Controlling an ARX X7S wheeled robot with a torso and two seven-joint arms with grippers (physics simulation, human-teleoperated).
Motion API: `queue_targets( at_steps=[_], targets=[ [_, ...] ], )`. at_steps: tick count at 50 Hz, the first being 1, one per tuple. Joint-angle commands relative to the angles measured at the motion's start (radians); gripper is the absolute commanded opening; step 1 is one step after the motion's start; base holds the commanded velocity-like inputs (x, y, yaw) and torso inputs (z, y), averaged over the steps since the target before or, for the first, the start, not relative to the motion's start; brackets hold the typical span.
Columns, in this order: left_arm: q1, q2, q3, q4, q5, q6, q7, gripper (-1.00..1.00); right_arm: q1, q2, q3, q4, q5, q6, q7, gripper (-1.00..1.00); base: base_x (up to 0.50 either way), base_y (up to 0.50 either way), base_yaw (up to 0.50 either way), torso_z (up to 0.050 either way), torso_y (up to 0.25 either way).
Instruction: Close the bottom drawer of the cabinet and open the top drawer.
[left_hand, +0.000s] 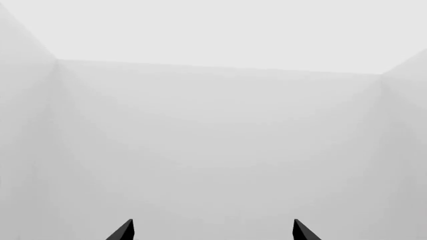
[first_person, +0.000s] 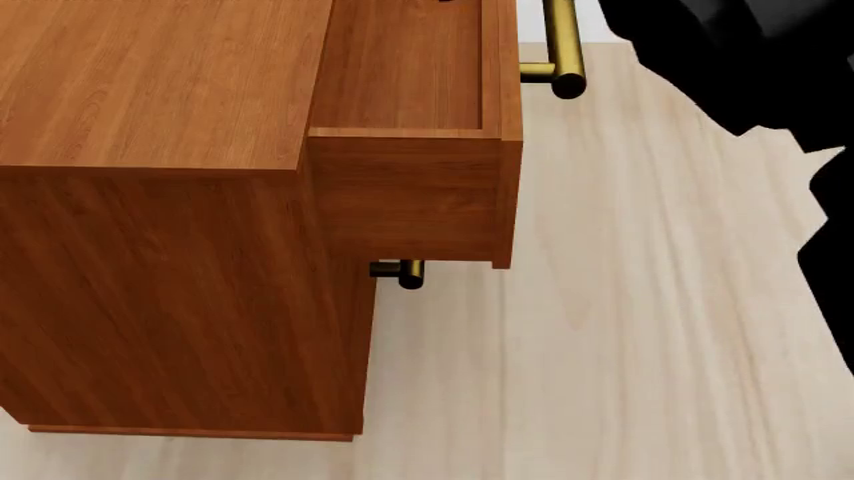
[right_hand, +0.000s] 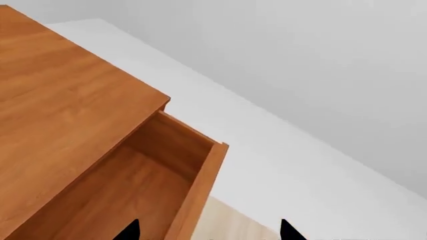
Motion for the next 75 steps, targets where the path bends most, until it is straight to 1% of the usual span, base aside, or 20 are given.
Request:
queue_targets(
  at_steps=[1,37,41,60,68,75],
  targets=[
    [0.003,-0.004,-0.002,-0.01,0.003,0.011,0.004,1.0,0.007,-0.051,-0.063,0.086,-0.053,-0.023,-0.069,1.0,0.0,0.0,0.0,0.0,0.0],
    [0.017,-0.013,-0.008,-0.015,-0.001,0.027,0.0,1.0,-0.009,-0.102,-0.21,0.147,-0.139,-0.004,-0.172,1.0,0.0,0.0,0.0,0.0,0.0],
    [0.015,-0.014,-0.01,-0.012,-0.005,0.025,-0.003,1.0,-0.017,-0.098,-0.238,0.132,-0.146,0.013,-0.187,1.0,0.0,0.0,0.0,0.0,0.0],
    [0.011,-0.017,-0.009,-0.006,-0.014,0.022,-0.009,1.0,-0.032,-0.074,-0.288,0.079,-0.151,0.062,-0.204,1.0,0.0,0.0,0.0,0.0,-0.002],
    [0.014,-0.016,-0.009,-0.008,-0.014,0.028,-0.008,1.0,-0.003,-0.058,-0.332,0.068,-0.178,0.088,-0.223,1.0,0.0,0.0,0.0,0.0,-0.003],
    [0.016,-0.014,-0.008,-0.011,-0.014,0.033,-0.008,1.0,0.01,-0.035,-0.344,0.041,-0.179,0.116,-0.221,1.0,0.0,0.0,0.0,0.0,-0.003]
  ],
)
